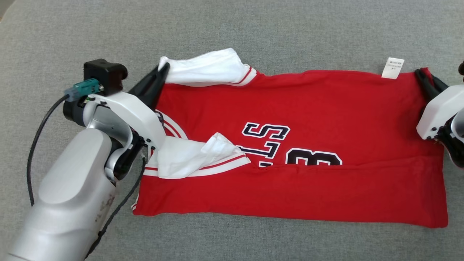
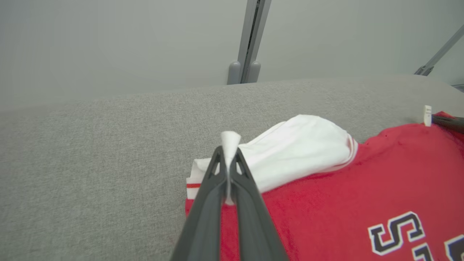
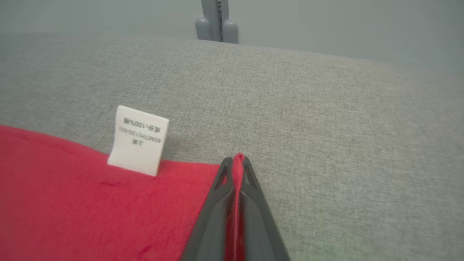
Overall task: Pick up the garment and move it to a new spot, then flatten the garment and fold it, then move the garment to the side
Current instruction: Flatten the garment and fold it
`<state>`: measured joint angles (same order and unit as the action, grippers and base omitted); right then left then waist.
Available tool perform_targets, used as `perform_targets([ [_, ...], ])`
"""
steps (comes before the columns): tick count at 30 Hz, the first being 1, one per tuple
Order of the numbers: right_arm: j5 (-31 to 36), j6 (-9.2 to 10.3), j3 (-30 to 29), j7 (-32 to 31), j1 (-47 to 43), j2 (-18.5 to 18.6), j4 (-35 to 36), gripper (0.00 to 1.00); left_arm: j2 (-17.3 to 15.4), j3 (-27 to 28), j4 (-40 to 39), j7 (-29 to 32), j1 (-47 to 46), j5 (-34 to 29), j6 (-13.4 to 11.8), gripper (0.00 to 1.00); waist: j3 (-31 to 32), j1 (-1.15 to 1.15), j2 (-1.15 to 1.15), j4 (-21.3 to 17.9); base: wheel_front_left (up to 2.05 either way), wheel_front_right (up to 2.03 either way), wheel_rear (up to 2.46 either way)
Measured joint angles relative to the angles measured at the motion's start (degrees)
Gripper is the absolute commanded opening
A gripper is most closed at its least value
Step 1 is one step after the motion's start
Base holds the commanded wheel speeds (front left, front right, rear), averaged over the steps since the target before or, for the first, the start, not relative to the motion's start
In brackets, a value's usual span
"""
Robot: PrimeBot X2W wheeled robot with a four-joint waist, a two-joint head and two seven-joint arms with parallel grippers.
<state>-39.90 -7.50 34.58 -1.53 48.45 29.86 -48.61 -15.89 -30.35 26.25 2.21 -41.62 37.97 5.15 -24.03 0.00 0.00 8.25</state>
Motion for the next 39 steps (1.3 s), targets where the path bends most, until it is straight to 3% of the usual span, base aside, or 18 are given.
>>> perform_targets([
  [18,0.65,-0.05,3.15,14.34,7.55,1.83,-0.03,0.00,-0.88,1.42,9.15,-5.89,-14.90,-4.69,-2.21,0.00,-2.71,0.00,0.00,-3.31,0.00,0.00,0.00],
  [27,2.35,-0.04,3.39,16.34,6.70,1.46,3.00,0.00,0.94,-1.64,15.39,-7.93,-17.35,-6.22,-0.59,0.00,-2.06,0.00,0.00,-4.09,0.00,0.00,0.00],
  [39,8.79,-0.04,-8.53,16.51,-9.20,0.90,14.96,0.00,-1.48,-3.70,10.63,-11.05,-7.00,-6.05,0.10,0.00,3.23,0.00,0.00,-3.70,0.00,0.00,0.00],
])
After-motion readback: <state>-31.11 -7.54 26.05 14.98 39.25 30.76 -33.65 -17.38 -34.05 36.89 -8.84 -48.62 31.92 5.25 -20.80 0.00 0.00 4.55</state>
